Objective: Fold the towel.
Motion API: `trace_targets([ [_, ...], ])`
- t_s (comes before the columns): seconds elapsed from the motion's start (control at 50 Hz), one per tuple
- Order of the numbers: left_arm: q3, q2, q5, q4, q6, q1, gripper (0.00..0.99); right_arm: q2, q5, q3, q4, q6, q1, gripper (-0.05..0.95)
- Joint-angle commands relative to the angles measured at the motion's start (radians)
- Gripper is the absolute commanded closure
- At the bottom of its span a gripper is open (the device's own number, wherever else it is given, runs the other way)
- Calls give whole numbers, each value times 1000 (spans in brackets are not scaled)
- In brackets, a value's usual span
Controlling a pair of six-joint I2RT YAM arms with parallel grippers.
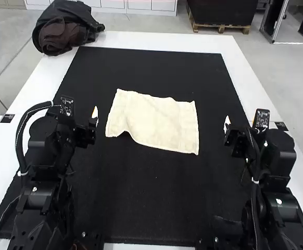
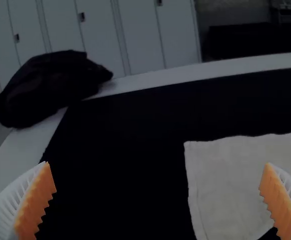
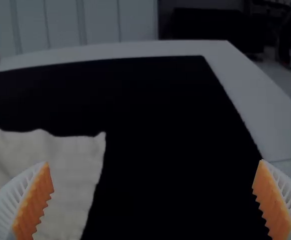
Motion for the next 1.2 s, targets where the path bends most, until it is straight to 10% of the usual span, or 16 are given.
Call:
trace_targets([
  [0.0, -4, -4, -19, 74, 55, 5, 39, -7, -10, -5, 68, -184, -16, -18],
  [0.4, -4, -6, -78, 137, 34, 13, 38, -7, -27, -5, 171, -218, -33, -5],
  [0.82, -4, -6, -76, -1, 43, 7, 38, -8, -164, -5, -41, -219, -76, -10],
  [1.18, -4, -6, -76, 1, 43, 4, 38, -7, -185, -5, -46, -221, -76, -10],
])
